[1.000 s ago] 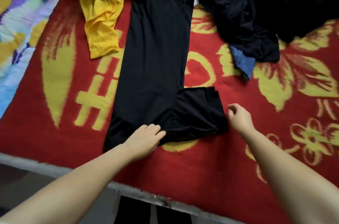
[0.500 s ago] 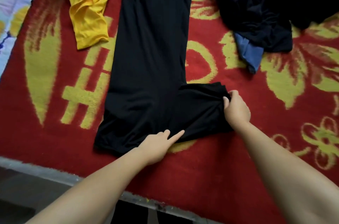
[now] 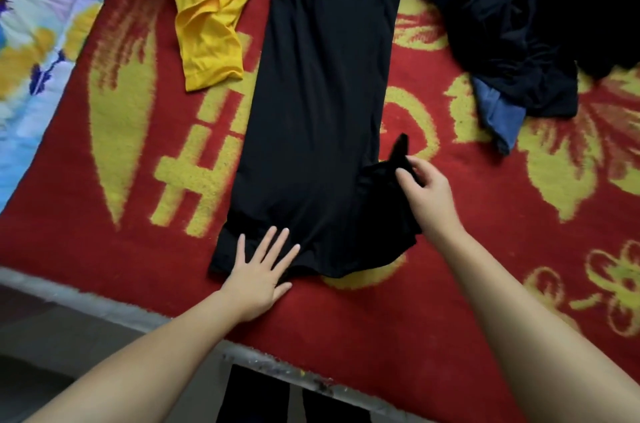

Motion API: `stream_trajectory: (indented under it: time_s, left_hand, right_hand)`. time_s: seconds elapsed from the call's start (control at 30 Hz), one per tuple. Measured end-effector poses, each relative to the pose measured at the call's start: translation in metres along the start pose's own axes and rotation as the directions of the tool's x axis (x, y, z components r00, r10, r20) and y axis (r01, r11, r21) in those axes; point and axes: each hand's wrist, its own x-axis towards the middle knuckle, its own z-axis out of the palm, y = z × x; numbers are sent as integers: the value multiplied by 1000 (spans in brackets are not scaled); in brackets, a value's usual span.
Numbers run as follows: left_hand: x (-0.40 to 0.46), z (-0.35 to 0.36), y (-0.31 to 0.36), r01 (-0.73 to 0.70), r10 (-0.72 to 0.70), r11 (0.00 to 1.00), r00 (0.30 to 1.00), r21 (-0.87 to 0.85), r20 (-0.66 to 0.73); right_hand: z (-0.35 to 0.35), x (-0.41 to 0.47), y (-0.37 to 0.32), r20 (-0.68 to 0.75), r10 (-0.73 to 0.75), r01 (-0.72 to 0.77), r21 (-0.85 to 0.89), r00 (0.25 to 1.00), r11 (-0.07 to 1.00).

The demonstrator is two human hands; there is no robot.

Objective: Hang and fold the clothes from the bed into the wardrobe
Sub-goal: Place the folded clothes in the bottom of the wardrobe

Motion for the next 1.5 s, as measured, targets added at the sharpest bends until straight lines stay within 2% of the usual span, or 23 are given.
stream_trajectory:
  time_s: [0.07,0.13,0.2,0.27,0.3,0.4,0.43,0.5,0.53,0.63,0.73,0.8,0.87,0.93,0.97,1.0,1.07,1.13,1.2,1.33,1.4,1.43,1.5]
  left_hand:
    - [2,-3,1,-16,16,1000,1000,-12,7]
    - [-1,-15,0,-93,92,996,995,-16,-41]
    - [-11,-21,-9,-211,212,977,977,36,-35]
    - [-22,-9,-25,-361,363,928,932,92,-5]
    - [-28,-4,-33,-400,400,911,916,97,18]
    - [-41,-6,-52,-478,486,869,874,126,-34]
    - [-43,-12,-57,-465,472,874,881,143,-21]
    - [-41,-13,-75,-389,404,901,914,194,-43]
    - [-40,-10,-84,-352,372,913,926,205,-70]
    - [-28,-7,-102,-305,312,925,950,229,5]
    - [-17,-18,-101,-393,429,882,898,262,-95]
    - [-9,-29,-97,-430,466,882,857,193,-221]
    - [-7,-43,-90,-413,419,908,880,77,-221]
    - [-10,-61,-86,-294,299,942,954,-165,5]
    - [-12,-73,-85,-233,281,934,947,-271,155]
    - [-14,-85,-86,-194,298,916,915,-352,272]
    - [-16,-109,-91,-128,381,859,806,-495,453]
    - [-12,-134,-99,-30,455,799,683,-601,571]
    - [-3,-154,-111,72,469,730,670,-680,575]
    - [43,-189,-140,245,215,521,890,-818,403]
    - [78,-198,-148,207,19,435,971,-876,239]
    - [94,-198,-149,170,-99,436,985,-884,140]
    - [113,-189,-143,140,-338,571,938,-809,-77]
  right_hand:
    - [41,-10,-20,196,-24,25,-4,980,1000]
    - [79,-20,-24,420,75,-74,-19,905,997]
    - [101,-29,-20,472,158,-140,-73,867,987]
    - [101,-38,-5,443,88,69,-326,892,943]
    - [96,-44,7,488,18,232,-447,873,864]
    - [81,-75,39,787,-44,698,-518,615,495]
    - [78,-83,46,817,-37,774,-529,576,349]
    - [80,-91,52,780,-20,770,-613,625,177]
    - [85,-91,53,756,-10,747,-644,655,165]
    - [102,-84,56,694,1,680,-704,720,205]
    - [119,-79,50,629,68,604,-767,774,216]
    - [124,-77,46,628,107,597,-771,771,222]
    - [122,-76,40,647,153,612,-759,747,220]
    - [116,-77,31,687,227,649,-726,690,226]
    - [110,-78,24,712,286,672,-701,641,239]
    - [105,-80,16,740,353,689,-668,573,283]
    - [94,-83,-4,791,458,645,-602,405,471]
    - [81,-79,-27,842,439,500,-540,315,677]
    - [71,-61,-49,850,384,365,-507,360,781]
    - [56,12,-68,725,314,268,-565,613,780]
    - [54,43,-62,617,280,187,-581,735,792]
    - [56,53,-57,550,254,156,-590,795,792]
    - [62,63,-48,366,156,133,-652,918,746]
